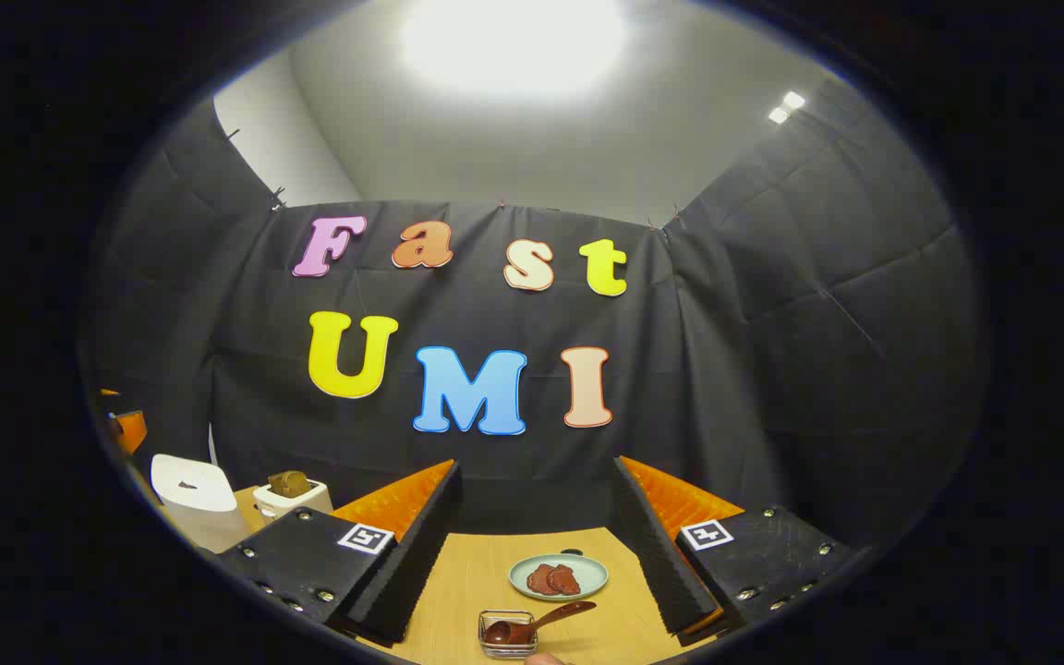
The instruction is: Close the left gripper, press the button to open the rice cooker; take a wooden spoon from the chopstick holder with the right hand, scoop a spoonful of rice and pour it into the rice cooker, then put the wooden spoon back into the chopstick holder.
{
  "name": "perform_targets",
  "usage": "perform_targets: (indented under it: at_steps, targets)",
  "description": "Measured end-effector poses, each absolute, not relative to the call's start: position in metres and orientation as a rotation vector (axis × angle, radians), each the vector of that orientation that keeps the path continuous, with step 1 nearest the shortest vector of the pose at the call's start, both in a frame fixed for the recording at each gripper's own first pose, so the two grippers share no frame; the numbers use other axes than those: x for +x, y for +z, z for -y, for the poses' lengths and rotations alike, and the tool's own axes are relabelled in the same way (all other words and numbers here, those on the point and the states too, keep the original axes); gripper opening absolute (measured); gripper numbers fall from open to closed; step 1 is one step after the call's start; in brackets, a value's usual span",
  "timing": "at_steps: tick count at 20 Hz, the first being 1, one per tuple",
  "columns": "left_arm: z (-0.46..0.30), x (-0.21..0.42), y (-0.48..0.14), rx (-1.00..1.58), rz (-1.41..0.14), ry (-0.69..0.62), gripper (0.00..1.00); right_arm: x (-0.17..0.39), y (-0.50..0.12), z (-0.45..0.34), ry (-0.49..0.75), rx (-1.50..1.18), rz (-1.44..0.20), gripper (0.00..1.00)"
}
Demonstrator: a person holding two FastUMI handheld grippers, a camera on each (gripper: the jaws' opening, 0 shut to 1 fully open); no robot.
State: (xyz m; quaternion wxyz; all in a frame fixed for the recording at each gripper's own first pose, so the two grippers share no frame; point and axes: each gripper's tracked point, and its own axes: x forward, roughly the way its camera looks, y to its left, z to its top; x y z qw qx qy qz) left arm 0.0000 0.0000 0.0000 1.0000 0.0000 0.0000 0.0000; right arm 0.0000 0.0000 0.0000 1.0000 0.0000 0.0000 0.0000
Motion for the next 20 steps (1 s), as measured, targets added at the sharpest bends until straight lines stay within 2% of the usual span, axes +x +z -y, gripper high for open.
perform_targets:
  at_steps: [5,18,20]
  targets:
    - [-0.01,-0.016,0.017,0.016,0.038,0.027,0.98,-0.004,0.003,-0.001,0.008,-0.001,0.001,0.98]
    - [0.007,-0.021,0.025,0.021,0.07,-0.024,0.98,-0.016,0.004,0.003,0.008,0.026,0.014,0.98]
    - [0.007,-0.018,0.023,0.014,0.063,-0.033,0.93,-0.016,0.004,0.004,0.006,0.024,0.016,0.97]
